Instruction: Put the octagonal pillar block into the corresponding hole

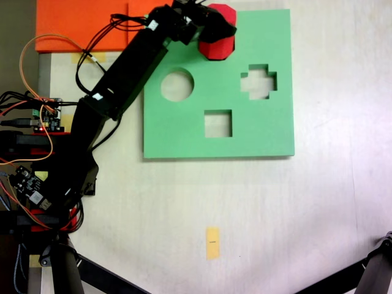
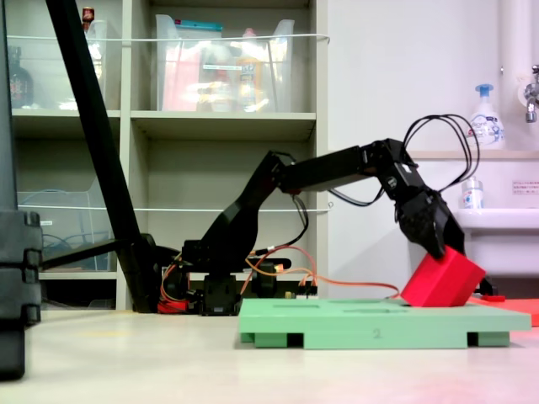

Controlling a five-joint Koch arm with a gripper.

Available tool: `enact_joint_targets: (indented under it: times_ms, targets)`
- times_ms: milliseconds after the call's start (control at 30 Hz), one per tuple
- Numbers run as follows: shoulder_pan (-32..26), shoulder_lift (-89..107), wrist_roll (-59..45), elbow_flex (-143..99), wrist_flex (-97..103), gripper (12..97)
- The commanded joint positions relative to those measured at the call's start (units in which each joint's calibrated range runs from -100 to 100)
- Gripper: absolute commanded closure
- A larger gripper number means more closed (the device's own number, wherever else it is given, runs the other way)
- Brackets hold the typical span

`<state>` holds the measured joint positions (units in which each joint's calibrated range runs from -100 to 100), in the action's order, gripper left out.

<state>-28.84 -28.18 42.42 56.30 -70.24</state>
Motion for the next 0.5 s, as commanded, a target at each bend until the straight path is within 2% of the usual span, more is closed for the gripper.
enact_joint_targets:
  times_ms: [0, 467]
  targets:
    - [-0.8, -0.5, -1.1, 0.8, -2.9, 80.8]
    - [-0.6, -1.3, -0.6, 0.9, -3.0, 80.8]
